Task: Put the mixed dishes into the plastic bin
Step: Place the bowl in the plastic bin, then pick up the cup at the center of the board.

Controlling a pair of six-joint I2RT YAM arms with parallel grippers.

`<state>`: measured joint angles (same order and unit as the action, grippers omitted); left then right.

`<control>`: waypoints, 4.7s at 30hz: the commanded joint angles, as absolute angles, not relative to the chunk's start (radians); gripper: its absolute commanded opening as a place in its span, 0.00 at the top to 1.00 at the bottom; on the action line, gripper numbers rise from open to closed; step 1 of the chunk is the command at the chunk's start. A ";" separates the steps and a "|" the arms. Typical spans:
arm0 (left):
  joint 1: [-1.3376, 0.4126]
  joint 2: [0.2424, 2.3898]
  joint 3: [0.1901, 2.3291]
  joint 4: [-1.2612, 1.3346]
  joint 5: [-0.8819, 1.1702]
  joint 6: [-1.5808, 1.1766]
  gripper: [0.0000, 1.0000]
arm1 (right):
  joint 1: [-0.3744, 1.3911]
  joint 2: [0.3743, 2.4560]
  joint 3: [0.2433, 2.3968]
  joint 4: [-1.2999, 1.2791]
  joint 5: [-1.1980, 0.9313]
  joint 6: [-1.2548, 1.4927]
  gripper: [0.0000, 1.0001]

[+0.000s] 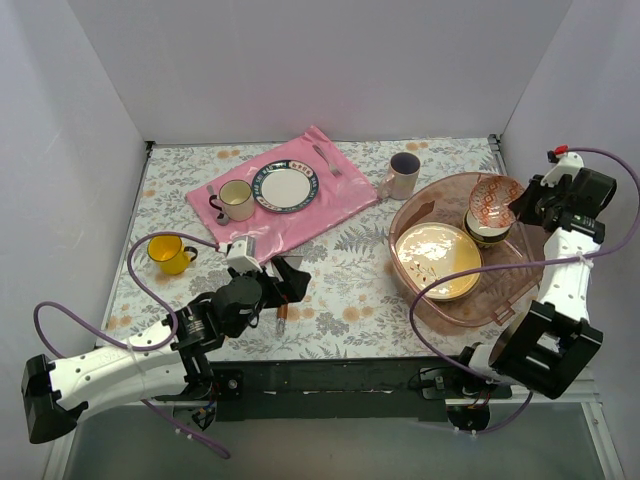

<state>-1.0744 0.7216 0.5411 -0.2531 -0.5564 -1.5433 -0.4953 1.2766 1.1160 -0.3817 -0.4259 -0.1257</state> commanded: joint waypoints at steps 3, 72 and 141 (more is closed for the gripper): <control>-1.062 0.703 0.514 -0.236 -0.552 -1.542 0.02 | -0.499 1.356 1.173 -0.318 -0.431 -0.081 0.99; -1.040 0.643 0.526 -0.276 -0.540 -1.537 0.02 | -0.425 1.398 1.241 -0.347 -0.368 -0.178 0.26; -1.003 0.681 0.532 -0.316 -0.548 -1.557 0.02 | 0.302 1.687 1.670 -0.557 -0.377 -0.296 0.15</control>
